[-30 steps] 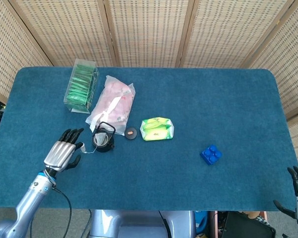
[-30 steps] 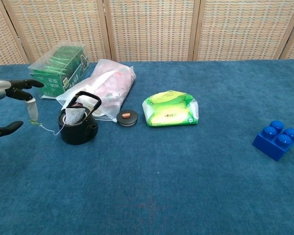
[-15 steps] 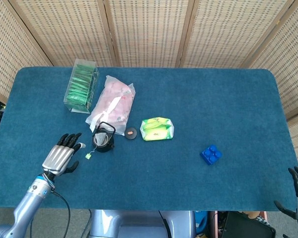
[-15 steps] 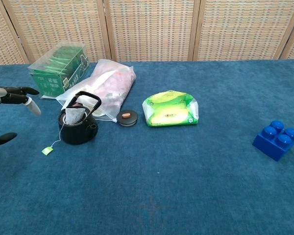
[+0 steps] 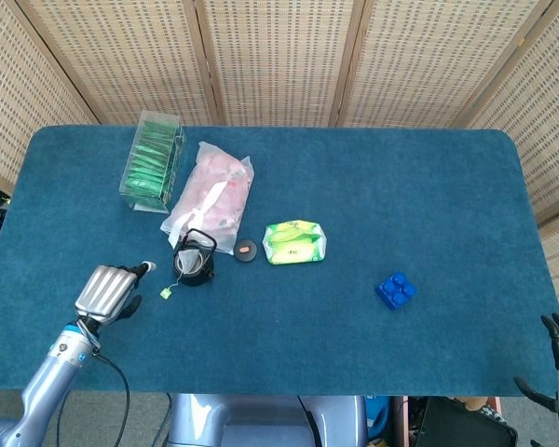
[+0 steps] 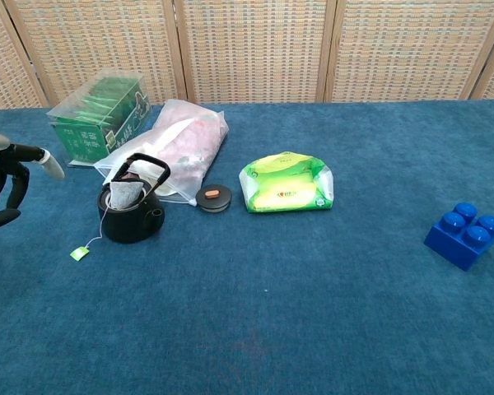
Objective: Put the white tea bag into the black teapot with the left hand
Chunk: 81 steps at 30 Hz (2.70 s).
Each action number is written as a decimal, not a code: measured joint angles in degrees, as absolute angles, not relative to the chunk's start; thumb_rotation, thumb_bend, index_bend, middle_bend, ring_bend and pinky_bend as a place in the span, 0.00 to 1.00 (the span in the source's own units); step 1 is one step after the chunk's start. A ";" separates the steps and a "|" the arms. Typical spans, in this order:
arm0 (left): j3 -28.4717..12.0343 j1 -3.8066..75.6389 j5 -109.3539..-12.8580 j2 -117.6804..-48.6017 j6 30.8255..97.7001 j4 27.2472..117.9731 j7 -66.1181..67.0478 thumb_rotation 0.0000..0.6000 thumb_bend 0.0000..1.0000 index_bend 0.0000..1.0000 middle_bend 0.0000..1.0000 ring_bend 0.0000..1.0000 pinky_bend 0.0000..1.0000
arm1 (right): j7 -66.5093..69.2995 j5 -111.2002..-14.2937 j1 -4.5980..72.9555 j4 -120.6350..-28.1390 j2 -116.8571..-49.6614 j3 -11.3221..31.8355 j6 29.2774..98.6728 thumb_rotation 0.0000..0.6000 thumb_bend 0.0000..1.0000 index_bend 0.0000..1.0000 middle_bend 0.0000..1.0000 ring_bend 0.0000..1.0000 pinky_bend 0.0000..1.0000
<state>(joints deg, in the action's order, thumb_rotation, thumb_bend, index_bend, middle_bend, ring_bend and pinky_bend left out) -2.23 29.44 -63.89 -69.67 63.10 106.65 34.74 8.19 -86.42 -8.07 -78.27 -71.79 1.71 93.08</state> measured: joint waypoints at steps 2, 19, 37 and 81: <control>-2.36 30.14 -62.83 -69.61 62.43 106.70 35.73 1.00 0.61 0.20 0.72 0.66 0.66 | 8.16 -86.40 -8.09 -78.28 -71.78 1.73 93.11 1.00 0.00 0.11 0.14 0.00 0.06; -3.58 41.01 -46.62 -71.39 54.27 105.66 44.89 1.00 0.86 0.15 0.79 0.70 0.68 | 7.91 -86.19 -8.07 -78.56 -71.65 1.75 92.78 1.00 0.00 0.11 0.14 0.00 0.06; -1.71 47.88 -36.33 -74.43 52.95 103.62 48.19 1.00 0.86 0.15 0.79 0.70 0.68 | 8.20 -85.83 -8.31 -78.42 -71.64 1.83 92.79 1.00 0.00 0.11 0.14 0.00 0.06; 2.21 53.51 -32.10 -77.76 54.70 100.63 45.58 1.00 0.86 0.14 0.78 0.70 0.68 | 7.66 -85.22 -9.07 -78.96 -71.63 1.79 92.86 1.00 0.00 0.11 0.14 0.00 0.06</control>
<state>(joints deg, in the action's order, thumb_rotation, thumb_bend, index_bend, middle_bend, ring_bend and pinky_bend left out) 2.21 53.51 -32.10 -77.76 54.70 100.63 45.58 7.66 -85.22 -9.07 -78.96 -71.63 1.79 92.86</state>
